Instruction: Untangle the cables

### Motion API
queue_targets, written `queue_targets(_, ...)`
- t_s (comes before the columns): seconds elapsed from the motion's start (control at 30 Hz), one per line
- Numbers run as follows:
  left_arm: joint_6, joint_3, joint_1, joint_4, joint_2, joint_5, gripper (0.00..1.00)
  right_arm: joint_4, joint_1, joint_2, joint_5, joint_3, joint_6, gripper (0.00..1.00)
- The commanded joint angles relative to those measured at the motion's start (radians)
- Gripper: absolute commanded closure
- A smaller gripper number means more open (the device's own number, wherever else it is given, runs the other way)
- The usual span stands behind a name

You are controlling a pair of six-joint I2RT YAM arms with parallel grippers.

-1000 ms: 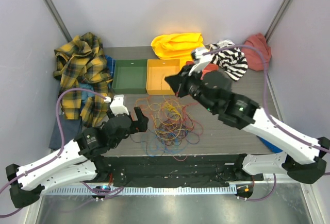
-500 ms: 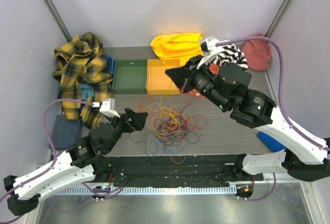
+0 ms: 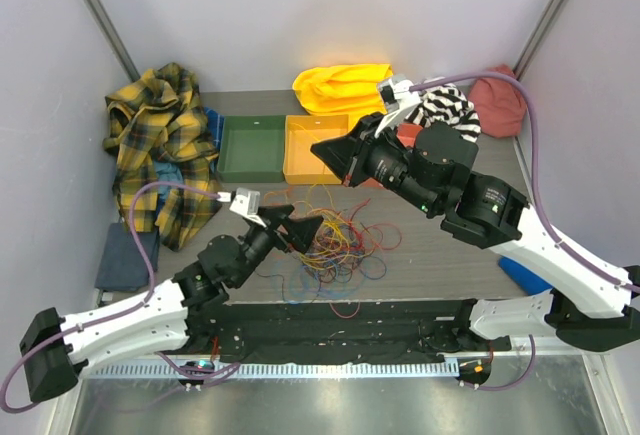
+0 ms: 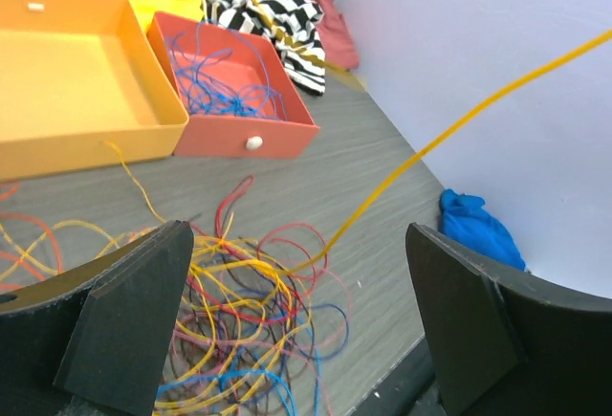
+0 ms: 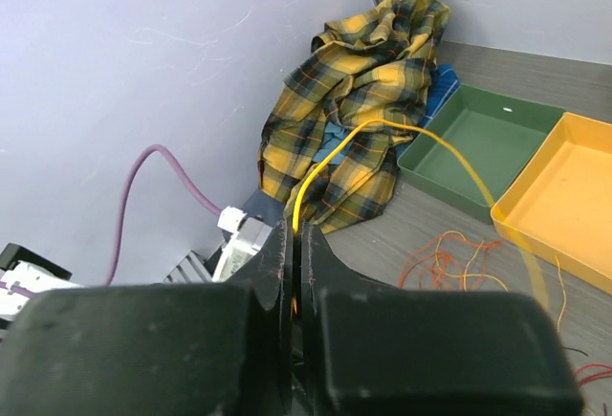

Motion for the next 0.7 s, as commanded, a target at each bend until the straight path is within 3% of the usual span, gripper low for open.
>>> queue_targets(0.0,0.086,0.047,0.001,0.202,0.089,0.004,0.13,0.048,0.004,-0.028,-0.026,-0.015,0.032,0.99)
queue_targets(0.07,0.095,0.067,0.001,0.200,0.123,0.004,0.35,0.050,0.006,-0.036,-0.025,-0.025,0.038,0.99)
queue_targets(0.1,0.103,0.088,0.001,0.176,0.126,0.004,0.67,0.050,0.004,-0.046,-0.025,-0.038,0.040,0.99)
queue_targets(0.13,0.109,0.097,0.001,0.156,0.129,-0.003,0.87,0.050,0.004,-0.054,-0.023,-0.045,0.044,0.99)
queue_targets(0.17,0.113,0.109,0.001,0.128,0.122,-0.016,1.00,0.048,0.004,-0.062,-0.020,-0.051,0.044,0.98)
queue_targets(0.23,0.123,0.140,0.001,0.038,0.100,-0.064,1.00,0.048,0.004,-0.083,-0.014,-0.078,0.044,0.83)
queue_targets(0.27,0.124,0.154,0.001,0.010,0.064,-0.085,1.00,0.045,0.004,-0.091,-0.005,-0.087,0.043,0.58)
queue_targets(0.37,0.135,0.272,0.002,-0.184,0.015,-0.178,1.00,0.022,0.006,-0.134,0.041,-0.151,0.053,0.33)
queue_targets(0.53,0.192,0.595,0.004,-0.517,0.049,-0.209,1.00,0.044,0.004,-0.213,0.118,-0.361,0.087,0.28)
queue_targets(0.67,0.242,0.911,0.005,-0.649,0.151,-0.188,1.00,0.088,0.004,-0.223,0.109,-0.469,0.113,0.28)
